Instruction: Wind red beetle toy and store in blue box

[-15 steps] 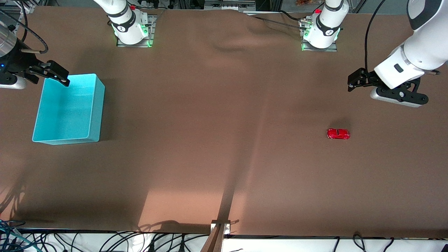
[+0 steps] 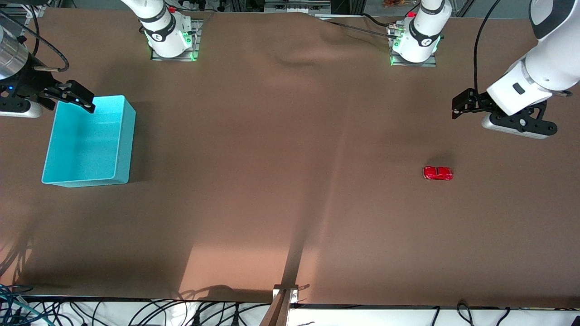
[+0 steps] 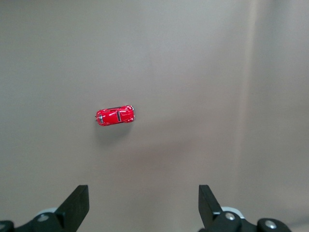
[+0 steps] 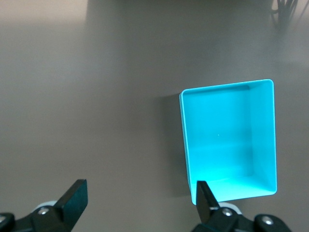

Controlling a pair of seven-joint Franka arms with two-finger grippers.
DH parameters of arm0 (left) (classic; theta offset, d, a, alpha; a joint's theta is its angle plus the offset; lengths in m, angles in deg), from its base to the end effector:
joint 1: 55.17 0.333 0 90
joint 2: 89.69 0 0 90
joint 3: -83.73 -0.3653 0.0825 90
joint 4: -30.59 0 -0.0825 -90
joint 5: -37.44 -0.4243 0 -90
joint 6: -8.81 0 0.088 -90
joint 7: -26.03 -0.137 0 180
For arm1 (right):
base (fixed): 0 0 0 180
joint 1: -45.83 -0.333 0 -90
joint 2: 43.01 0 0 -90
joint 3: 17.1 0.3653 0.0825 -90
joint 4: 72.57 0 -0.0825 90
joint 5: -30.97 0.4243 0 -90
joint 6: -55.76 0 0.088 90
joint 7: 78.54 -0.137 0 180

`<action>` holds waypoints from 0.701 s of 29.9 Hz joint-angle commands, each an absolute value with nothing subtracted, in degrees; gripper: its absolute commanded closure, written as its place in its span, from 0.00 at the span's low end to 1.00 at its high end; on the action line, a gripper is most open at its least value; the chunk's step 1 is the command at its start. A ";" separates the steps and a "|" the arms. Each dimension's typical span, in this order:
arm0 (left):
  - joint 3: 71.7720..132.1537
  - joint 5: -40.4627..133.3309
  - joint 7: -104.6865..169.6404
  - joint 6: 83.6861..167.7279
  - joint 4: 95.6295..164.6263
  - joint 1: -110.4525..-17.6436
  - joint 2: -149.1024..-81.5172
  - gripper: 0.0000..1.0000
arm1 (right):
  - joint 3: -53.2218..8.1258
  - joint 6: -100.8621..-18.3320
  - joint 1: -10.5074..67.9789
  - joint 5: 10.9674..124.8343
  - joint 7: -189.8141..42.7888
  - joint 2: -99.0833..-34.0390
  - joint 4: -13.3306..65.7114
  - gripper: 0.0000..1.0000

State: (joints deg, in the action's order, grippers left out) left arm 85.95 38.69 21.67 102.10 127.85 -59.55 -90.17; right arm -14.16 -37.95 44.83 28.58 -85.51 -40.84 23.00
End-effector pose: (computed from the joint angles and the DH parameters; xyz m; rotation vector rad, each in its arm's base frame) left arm 0.5900 -0.0711 0.5788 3.1048 -0.2946 -0.1218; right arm 0.5848 0.0353 0.6219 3.0977 -0.0780 0.0147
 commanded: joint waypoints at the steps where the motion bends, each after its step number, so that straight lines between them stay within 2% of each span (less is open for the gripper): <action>1: 85.83 39.29 20.23 100.57 126.48 -58.87 -90.66 0.00 | -14.37 -37.49 44.69 27.63 -85.31 -40.64 22.00 0.00; 21: 85.92 39.46 16.02 100.39 126.48 -58.87 -91.27 0.00 | -14.11 -36.00 44.69 26.84 -85.93 -40.02 21.83 0.00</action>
State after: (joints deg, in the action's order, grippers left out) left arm 85.94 38.69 19.99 101.75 127.85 -59.28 -90.25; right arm -14.30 -37.14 44.85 27.86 -85.51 -40.31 22.53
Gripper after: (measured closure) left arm 0.000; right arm 0.000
